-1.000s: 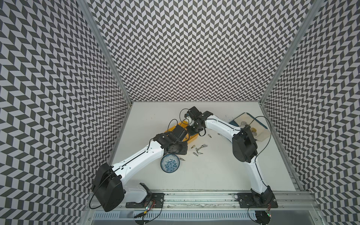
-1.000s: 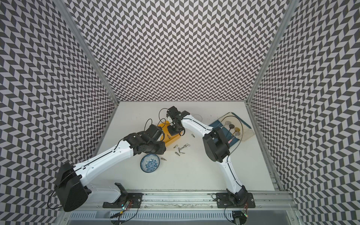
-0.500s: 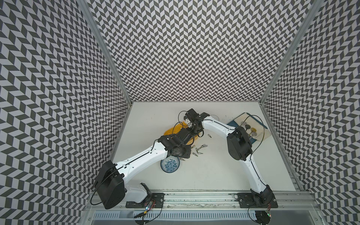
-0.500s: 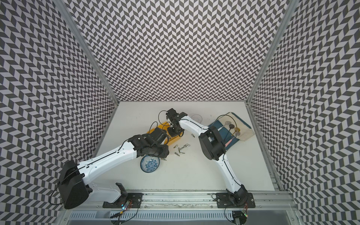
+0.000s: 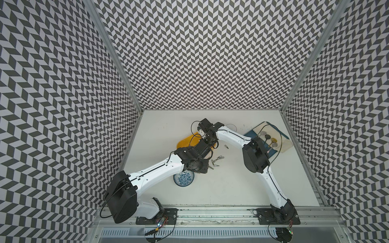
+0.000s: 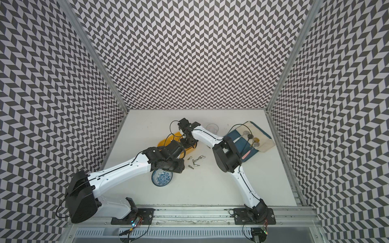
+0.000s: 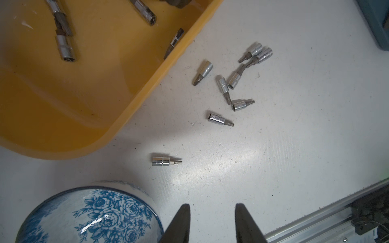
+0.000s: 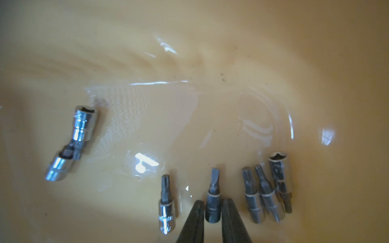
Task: Put the bit on the desktop into the storage box
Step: Place the screwdriver bit in the storage box, then pick up the screwdriver bit from the center of the board.
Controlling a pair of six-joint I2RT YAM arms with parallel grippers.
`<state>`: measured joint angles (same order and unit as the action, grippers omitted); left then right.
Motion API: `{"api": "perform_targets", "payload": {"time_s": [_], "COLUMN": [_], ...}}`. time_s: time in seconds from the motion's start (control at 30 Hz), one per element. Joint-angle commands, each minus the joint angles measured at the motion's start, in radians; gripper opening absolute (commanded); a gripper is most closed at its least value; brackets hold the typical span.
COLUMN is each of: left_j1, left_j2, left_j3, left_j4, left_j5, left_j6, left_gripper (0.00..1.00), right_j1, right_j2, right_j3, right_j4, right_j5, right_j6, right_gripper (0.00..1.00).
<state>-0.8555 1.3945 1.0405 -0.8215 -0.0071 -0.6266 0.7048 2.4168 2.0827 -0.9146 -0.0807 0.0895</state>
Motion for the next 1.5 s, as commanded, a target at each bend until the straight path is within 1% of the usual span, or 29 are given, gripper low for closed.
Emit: {"api": "perform_targets", "payload": {"time_s": [0.0,0.07,0.1,0.2,0.27,0.37,0.47,0.63,0.8,0.9,1.2,1.37,1.47], "left_j1": [-0.013,-0.017,-0.02,-0.026,-0.03,-0.036,-0.039,-0.042,-0.042,-0.045,-0.037,-0.024,-0.019], "left_j2": [0.017,0.03,0.038,0.061,0.081,0.117,0.156,0.209,0.277,0.31,0.375,0.401,0.422], "left_j3": [-0.014,-0.009,-0.007,0.003,0.009,0.022,0.04,0.079,0.122,0.135,0.168,0.171,0.183], "left_j4": [0.028,0.03,0.034,0.04,0.044,0.048,0.052,0.068,0.058,0.066,0.076,0.099,0.098], "left_j5": [-0.011,-0.011,-0.013,-0.014,-0.016,-0.02,-0.024,-0.036,-0.049,-0.051,-0.065,-0.054,-0.054], "left_j6": [-0.012,-0.015,-0.016,-0.024,-0.03,-0.036,-0.038,-0.041,-0.058,-0.059,-0.045,-0.04,-0.032], "left_gripper": [0.39,0.39,0.39,0.4,0.39,0.39,0.39,0.4,0.41,0.43,0.47,0.47,0.47], "right_j1": [0.007,0.007,0.007,0.007,0.007,0.007,0.004,-0.019,-0.065,-0.094,-0.151,-0.182,-0.208], "right_j2": [0.006,0.0,-0.006,-0.033,-0.057,-0.102,-0.153,-0.263,-0.404,-0.484,-0.636,-0.765,-0.819], "right_j3": [0.023,0.027,0.03,0.038,0.046,0.061,0.067,0.032,-0.095,-0.179,-0.369,-0.577,-0.652], "right_j4": [0.0,-0.001,-0.003,-0.003,-0.004,-0.006,-0.014,-0.035,-0.029,-0.016,0.008,0.083,0.108], "right_j5": [0.016,0.019,0.019,0.015,0.01,0.017,0.04,0.066,0.085,0.091,0.088,0.084,0.078], "right_j6": [-0.005,-0.004,-0.002,0.005,0.011,0.018,0.028,0.044,0.053,0.057,0.074,0.114,0.122], "right_gripper": [0.24,0.27,0.3,0.33,0.38,0.42,0.48,0.51,0.52,0.52,0.52,0.54,0.56]}}
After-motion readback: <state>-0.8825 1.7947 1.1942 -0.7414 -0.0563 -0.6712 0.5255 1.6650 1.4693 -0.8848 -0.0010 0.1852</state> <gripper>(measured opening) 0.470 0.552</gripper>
